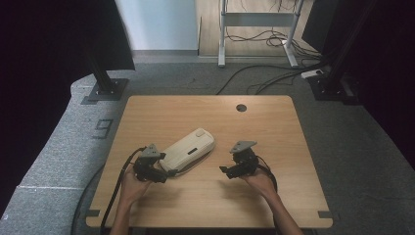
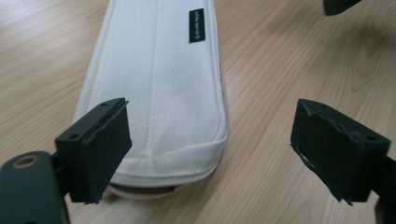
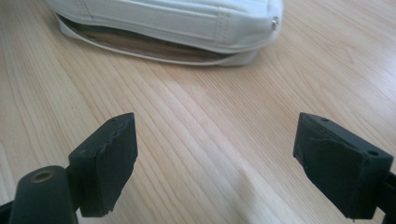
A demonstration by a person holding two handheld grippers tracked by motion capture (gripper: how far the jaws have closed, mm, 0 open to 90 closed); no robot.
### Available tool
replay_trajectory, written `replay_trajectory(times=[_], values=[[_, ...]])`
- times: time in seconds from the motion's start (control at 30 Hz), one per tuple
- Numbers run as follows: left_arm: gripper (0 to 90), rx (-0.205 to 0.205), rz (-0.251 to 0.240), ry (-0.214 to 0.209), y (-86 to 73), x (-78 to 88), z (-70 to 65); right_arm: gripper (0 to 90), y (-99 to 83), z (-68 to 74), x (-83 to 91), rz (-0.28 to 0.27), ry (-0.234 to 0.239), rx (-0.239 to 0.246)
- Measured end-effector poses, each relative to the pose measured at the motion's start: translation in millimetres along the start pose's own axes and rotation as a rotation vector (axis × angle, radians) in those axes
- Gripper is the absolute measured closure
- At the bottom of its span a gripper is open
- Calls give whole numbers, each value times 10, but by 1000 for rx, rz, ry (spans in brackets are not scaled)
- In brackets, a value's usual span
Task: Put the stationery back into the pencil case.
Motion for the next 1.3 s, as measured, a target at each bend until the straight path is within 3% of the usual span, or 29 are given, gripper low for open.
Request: replay_trajectory(times=[0.3, 0.67, 1.03, 1.13, 1.3], values=[[4, 19, 22, 31, -193, 34, 17, 86, -235, -105, 193, -4, -53, -34], [0, 41, 37, 40, -445, -5, 70, 16, -553, -143, 304, 10, -107, -69], [0, 38, 104, 86, -674, -156, 101, 12, -878, -141, 247, 32, -114, -95], [0, 13, 120, 121, -681, -168, 73, 0, -956, -145, 224, 22, -97, -113], [0, 22, 120, 129, -685, -167, 66, 0, -980, -140, 241, 22, -86, -117]])
Point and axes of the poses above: each handheld gripper's, and its own axes: x roughly backward along the jaws, y roughly out of its top, z roughly to its left, the point moved 4 cm from there along -x, roughly forward along the jaws, and after that the axes turned 1 degree about y, right-handed, at the moved point
